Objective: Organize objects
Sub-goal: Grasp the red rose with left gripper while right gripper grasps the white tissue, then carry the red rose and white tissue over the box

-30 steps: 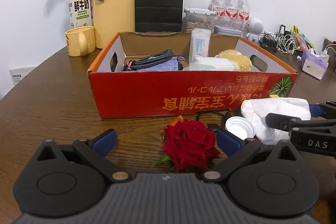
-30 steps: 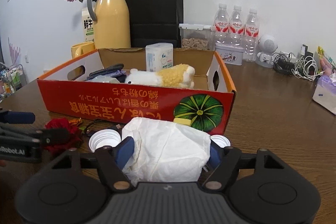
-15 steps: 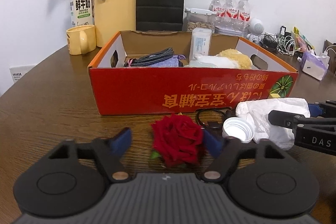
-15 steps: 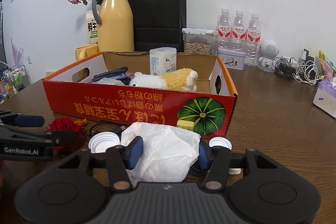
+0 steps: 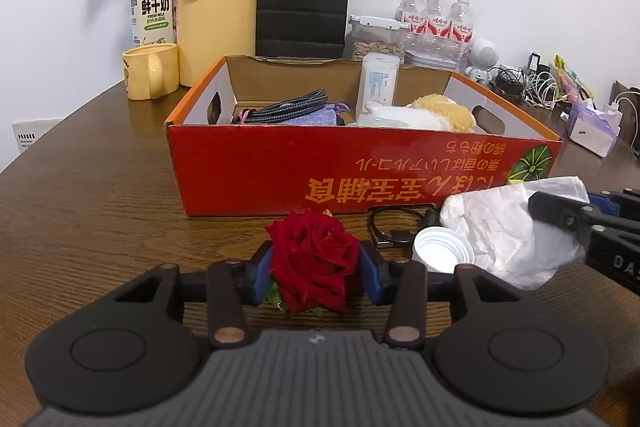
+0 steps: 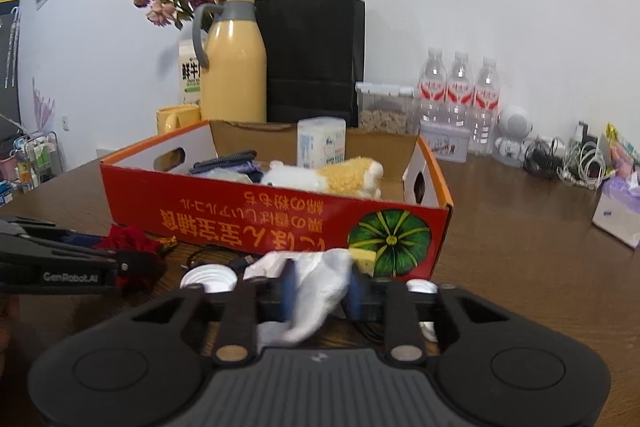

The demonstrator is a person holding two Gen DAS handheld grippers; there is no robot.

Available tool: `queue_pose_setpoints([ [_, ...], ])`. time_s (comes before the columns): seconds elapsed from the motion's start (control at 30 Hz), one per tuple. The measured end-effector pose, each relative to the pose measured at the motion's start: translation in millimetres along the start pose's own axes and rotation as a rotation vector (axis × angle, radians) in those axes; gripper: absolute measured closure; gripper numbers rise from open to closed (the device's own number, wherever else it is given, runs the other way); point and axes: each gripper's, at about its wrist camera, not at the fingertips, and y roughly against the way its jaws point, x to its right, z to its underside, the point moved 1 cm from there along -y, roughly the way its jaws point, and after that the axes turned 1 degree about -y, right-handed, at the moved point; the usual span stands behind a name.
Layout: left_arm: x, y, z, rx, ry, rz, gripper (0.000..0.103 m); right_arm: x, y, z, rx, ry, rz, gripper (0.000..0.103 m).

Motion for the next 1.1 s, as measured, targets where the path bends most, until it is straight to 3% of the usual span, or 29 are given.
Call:
queue_pose_setpoints([
  [0.37,1,4,1,0.024,-0.012,0.014,0.064,4,19,0,0.059,-0.077,-0.081,0.095],
  [0.7,-3,24,0,0.044,0.000,0.040,0.065,3,28,-10,0.089,-0.108,-0.123,0.097],
  [1.1,-4,52,-39,0.163,-0.008,0.065,0.065,-7,37,-43,0.171,-0.105,-0.184,0.097],
])
